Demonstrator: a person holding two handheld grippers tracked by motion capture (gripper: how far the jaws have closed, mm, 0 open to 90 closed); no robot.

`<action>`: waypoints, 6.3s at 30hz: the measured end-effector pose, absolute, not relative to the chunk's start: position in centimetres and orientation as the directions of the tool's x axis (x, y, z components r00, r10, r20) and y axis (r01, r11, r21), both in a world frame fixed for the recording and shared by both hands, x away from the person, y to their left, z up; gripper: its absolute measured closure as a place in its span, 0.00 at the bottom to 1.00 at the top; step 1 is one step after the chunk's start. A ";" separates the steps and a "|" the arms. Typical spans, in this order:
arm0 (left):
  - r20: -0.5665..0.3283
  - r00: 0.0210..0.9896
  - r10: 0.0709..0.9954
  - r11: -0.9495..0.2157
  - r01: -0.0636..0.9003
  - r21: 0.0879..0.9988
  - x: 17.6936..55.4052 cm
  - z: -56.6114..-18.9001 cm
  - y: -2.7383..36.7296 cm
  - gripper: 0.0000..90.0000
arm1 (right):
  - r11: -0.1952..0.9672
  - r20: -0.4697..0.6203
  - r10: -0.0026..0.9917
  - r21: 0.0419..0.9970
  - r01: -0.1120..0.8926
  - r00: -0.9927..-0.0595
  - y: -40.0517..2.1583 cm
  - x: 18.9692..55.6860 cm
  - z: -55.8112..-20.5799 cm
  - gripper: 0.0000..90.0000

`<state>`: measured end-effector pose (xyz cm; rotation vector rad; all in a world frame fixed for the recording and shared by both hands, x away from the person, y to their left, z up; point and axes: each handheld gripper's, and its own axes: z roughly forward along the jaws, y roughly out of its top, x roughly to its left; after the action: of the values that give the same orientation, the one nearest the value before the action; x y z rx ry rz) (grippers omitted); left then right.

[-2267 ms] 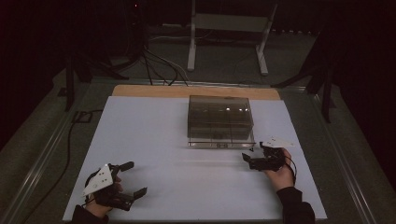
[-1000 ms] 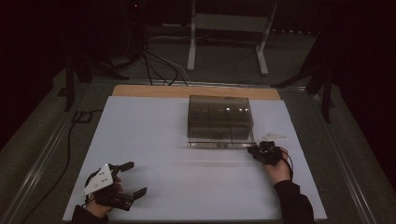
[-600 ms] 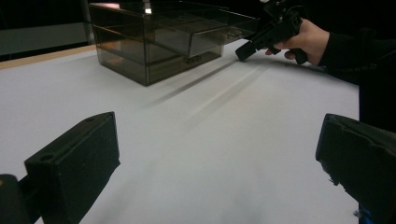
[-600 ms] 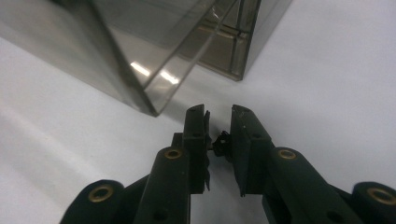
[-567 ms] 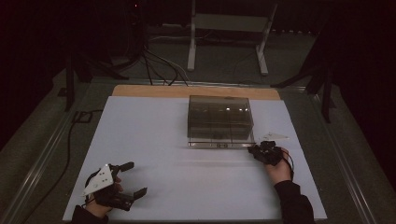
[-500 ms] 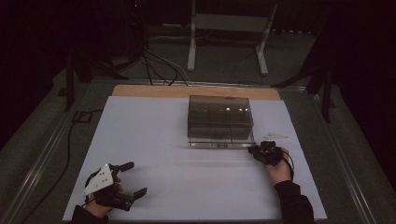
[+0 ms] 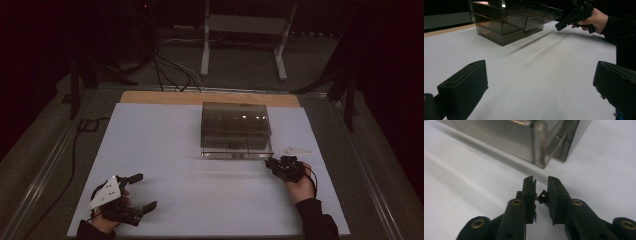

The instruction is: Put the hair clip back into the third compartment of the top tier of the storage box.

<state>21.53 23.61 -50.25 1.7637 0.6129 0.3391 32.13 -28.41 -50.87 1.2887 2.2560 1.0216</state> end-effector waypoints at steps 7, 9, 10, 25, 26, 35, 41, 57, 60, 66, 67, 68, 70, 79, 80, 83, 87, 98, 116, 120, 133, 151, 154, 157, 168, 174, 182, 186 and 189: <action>-0.085 0.821 0.564 -0.184 0.226 0.956 21.5 -50.2 23.6 0.01 | 0.338 0.051 0.839 0.732 0.592 -0.542 -28.0 31.4 -50.4 0.85; -0.085 0.820 0.566 -0.184 0.227 0.956 21.5 -50.2 23.6 0.01 | 0.340 0.050 0.836 0.733 0.589 -0.546 -27.9 31.3 -50.3 0.85; -0.086 0.820 0.567 -0.184 0.227 0.956 21.5 -50.2 23.6 0.01 | 0.340 0.052 0.835 0.733 0.589 -0.547 -27.8 31.2 -50.3 0.85; -0.084 0.822 0.564 -0.192 0.229 0.954 21.6 -50.3 23.5 0.01 | 0.344 0.068 0.820 0.736 0.583 -0.569 -27.3 30.5 -49.6 0.85; -0.084 0.822 0.564 -0.192 0.229 0.954 21.6 -50.3 23.5 0.01 | 0.344 0.068 0.820 0.736 0.583 -0.569 -27.3 30.5 -49.6 0.85; -0.085 0.819 0.567 -0.188 0.229 0.955 21.6 -50.3 23.6 0.01 | 0.332 0.086 0.813 0.744 0.580 -0.576 -27.3 30.1 -49.0 0.85; -0.086 0.820 0.566 -0.187 0.229 0.955 21.6 -50.3 23.6 0.01 | 0.337 0.082 0.806 0.750 0.569 -0.586 -27.1 29.7 -48.1 0.85; -0.087 0.821 0.565 -0.185 0.228 0.956 21.5 -50.3 23.6 0.01 | 0.366 0.053 0.790 0.759 0.539 -0.611 -26.5 29.4 -46.6 0.85; -0.084 0.822 0.564 -0.190 0.228 0.955 21.6 -50.3 23.5 0.01 | 0.366 0.053 0.788 0.761 0.536 -0.613 -26.5 29.4 -46.4 0.85; -0.080 0.822 0.563 -0.195 0.227 0.954 21.6 -50.3 23.5 0.01 | 0.362 0.057 0.785 0.765 0.532 -0.617 -26.6 29.2 -45.9 0.85; -0.083 0.821 0.564 -0.192 0.229 0.955 21.6 -50.3 23.5 0.01 | 0.365 0.055 0.784 0.765 0.531 -0.618 -26.5 29.2 -45.9 0.85; -0.086 0.820 0.565 -0.191 0.231 0.954 21.6 -50.3 23.5 0.01 | 0.365 0.055 0.784 0.765 0.531 -0.618 -26.5 29.2 -45.9 0.85; -0.082 0.821 0.565 -0.192 0.228 0.954 21.5 -50.3 23.5 0.01 | 0.365 0.056 0.784 0.763 0.533 -0.618 -26.5 29.2 -45.7 0.85; -0.085 0.820 0.567 -0.188 0.229 0.955 21.6 -50.3 23.6 0.01 | 0.361 0.056 0.783 0.770 0.526 -0.619 -26.5 29.1 -45.2 0.85; -0.086 0.820 0.566 -0.187 0.230 0.955 21.6 -50.3 23.6 0.01 | 0.361 0.056 0.783 0.770 0.526 -0.619 -26.5 29.1 -45.2 0.85; -0.083 0.821 0.565 -0.191 0.229 0.955 21.6 -50.3 23.6 0.01 | 0.359 0.056 0.784 0.772 0.525 -0.618 -26.6 29.2 -45.0 0.85; -0.084 0.819 0.568 -0.191 0.230 0.954 21.6 -50.3 23.6 0.01 | 0.358 0.052 0.785 0.776 0.520 -0.618 -26.6 29.3 -44.7 0.85; -0.086 0.818 0.568 -0.188 0.231 0.955 21.5 -50.3 23.6 0.01 | 0.358 0.040 0.784 0.786 0.504 -0.619 -26.3 29.6 -43.7 0.85; -0.088 0.819 0.567 -0.188 0.233 0.954 21.5 -50.4 23.6 0.01 | 0.342 0.034 0.790 0.804 0.487 -0.612 -26.3 30.7 -42.3 0.85; -0.089 0.816 0.572 -0.183 0.233 0.955 21.5 -50.3 23.6 0.01 | 0.330 0.038 0.795 0.811 0.483 -0.606 -26.4 31.1 -41.9 0.85; -0.088 0.816 0.572 -0.186 0.234 0.954 21.5 -50.3 23.7 0.01 | 0.306 0.044 0.810 0.819 0.485 -0.585 -26.9 32.3 -41.2 0.85; -0.087 0.816 0.572 -0.187 0.233 0.954 21.4 -50.3 23.7 0.01 | 0.297 0.046 0.825 0.813 0.501 -0.563 -27.0 33.7 -40.8 0.85; -0.086 0.816 0.571 -0.189 0.232 0.954 21.5 -50.3 23.7 0.01 | 0.302 0.040 0.826 0.811 0.501 -0.563 -26.8 34.0 -40.8 0.85; -0.086 0.815 0.573 -0.188 0.233 0.954 21.4 -50.3 23.7 0.01 | 0.301 0.041 0.826 0.811 0.502 -0.562 -26.7 34.3 -40.8 0.85; -0.086 0.816 0.572 -0.187 0.232 0.954 21.4 -50.3 23.7 0.01 | 0.305 0.046 0.832 0.795 0.524 -0.553 -26.4 35.3 -41.3 0.85; -0.086 0.816 0.572 -0.188 0.232 0.954 21.4 -50.3 23.7 0.01 | 0.308 0.047 0.835 0.785 0.537 -0.548 -26.1 35.8 -41.7 0.85; -0.088 0.816 0.572 -0.185 0.232 0.955 21.4 -50.3 23.7 0.01 | 0.313 0.048 0.838 0.775 0.550 -0.544 -25.8 36.4 -42.0 0.85; -0.087 0.816 0.572 -0.186 0.233 0.955 21.4 -50.3 23.7 0.01 | 0.314 0.052 0.839 0.767 0.560 -0.542 -25.7 36.6 -42.3 0.85; -0.090 0.815 0.572 -0.184 0.235 0.955 21.4 -50.3 23.8 0.01 | 0.318 0.054 0.838 0.761 0.566 -0.542 -25.6 36.8 -42.7 0.85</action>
<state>21.44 23.77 -50.32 1.7657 0.6243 0.3401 36.79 -25.62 -42.67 1.2542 2.2385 1.0747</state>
